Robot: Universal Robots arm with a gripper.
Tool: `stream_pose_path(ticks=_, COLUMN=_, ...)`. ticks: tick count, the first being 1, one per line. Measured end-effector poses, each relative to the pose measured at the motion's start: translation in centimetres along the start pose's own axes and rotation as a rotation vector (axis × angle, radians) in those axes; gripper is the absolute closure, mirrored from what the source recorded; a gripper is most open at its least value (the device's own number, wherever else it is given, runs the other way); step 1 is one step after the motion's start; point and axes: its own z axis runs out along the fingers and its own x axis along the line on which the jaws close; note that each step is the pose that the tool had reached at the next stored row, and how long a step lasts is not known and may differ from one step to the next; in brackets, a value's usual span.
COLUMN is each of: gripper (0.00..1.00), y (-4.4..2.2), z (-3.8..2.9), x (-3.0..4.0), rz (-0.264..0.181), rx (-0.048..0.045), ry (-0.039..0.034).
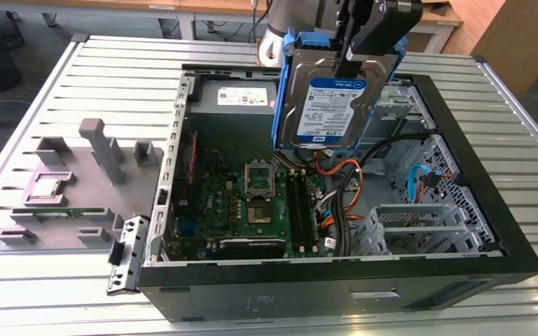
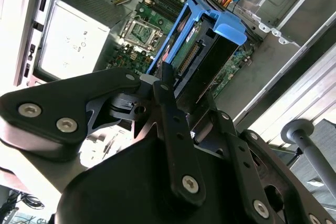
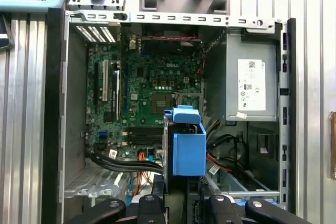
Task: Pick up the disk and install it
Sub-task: 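Pick up the disk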
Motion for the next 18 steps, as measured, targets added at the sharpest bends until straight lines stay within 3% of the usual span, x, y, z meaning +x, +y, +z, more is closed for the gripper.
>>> stream_pose_path(ticks=18, gripper=0.65, y=-0.27, z=-0.01, x=0.3, rz=0.0, rx=-0.0002, ry=0.0)
